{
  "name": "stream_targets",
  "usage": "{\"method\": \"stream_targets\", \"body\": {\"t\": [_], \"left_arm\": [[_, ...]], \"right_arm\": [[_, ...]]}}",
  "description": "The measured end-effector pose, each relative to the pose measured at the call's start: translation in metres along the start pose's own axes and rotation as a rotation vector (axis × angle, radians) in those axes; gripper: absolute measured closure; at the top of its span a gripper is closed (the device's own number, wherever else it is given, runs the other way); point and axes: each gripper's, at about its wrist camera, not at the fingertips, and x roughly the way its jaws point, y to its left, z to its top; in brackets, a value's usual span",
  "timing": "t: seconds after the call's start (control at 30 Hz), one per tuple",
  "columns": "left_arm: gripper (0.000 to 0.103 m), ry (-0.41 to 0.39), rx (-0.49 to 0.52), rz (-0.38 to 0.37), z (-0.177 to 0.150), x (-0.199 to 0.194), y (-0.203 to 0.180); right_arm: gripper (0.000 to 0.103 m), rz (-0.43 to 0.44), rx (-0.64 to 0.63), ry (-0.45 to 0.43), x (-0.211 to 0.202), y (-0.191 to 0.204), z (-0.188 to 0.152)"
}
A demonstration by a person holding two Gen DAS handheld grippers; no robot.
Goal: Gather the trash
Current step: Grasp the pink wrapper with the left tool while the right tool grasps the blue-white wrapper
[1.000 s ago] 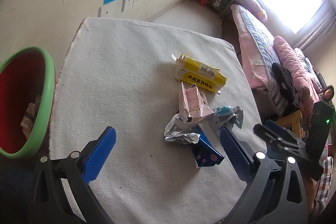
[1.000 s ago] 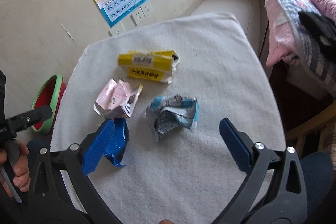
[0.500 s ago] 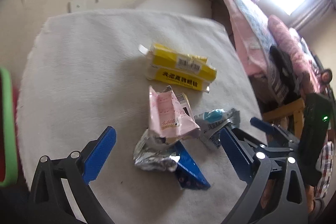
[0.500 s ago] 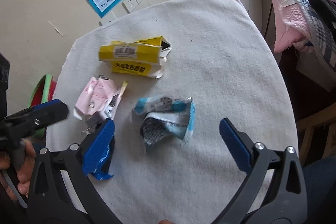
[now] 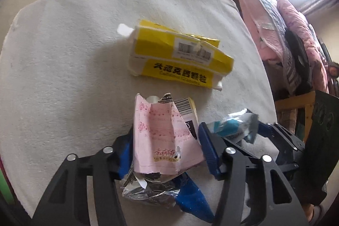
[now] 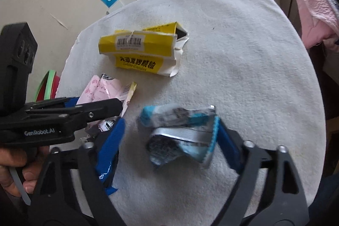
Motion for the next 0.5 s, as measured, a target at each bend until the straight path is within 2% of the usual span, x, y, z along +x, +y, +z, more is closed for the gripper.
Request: {"method": "stream_targets", "body": {"t": [0.07, 0.17, 0.2, 0.27, 0.5], "left_arm": [[0.056, -0.008, 0.002, -0.005, 0.001, -0.002, -0.001], [0.061, -0.021, -0.009, -0.008, 0.0, -0.007, 0.0], [0.068, -0.024, -0.009, -0.011, -0.001, -0.008, -0.001], [0.073, -0.035, -0.007, -0.01, 0.0, -0.012, -0.003], [0.078, -0.078, -0.004, -0.03, -0.007, -0.033, -0.004]], "right_arm": [[0.043, 0.006, -0.004, -0.007, -0.001, -0.002, 0.001], [0.051, 0.017, 0.009, -0.008, -0.003, -0.006, 0.001], [0.052, 0.02, 0.012, -0.009, -0.004, -0.007, 0.001], [0.054, 0.021, 0.011, -0.02, -0.01, -0.007, 0.001], [0.055, 0.013, -0.007, -0.079, -0.035, 0.001, 0.002]]}}
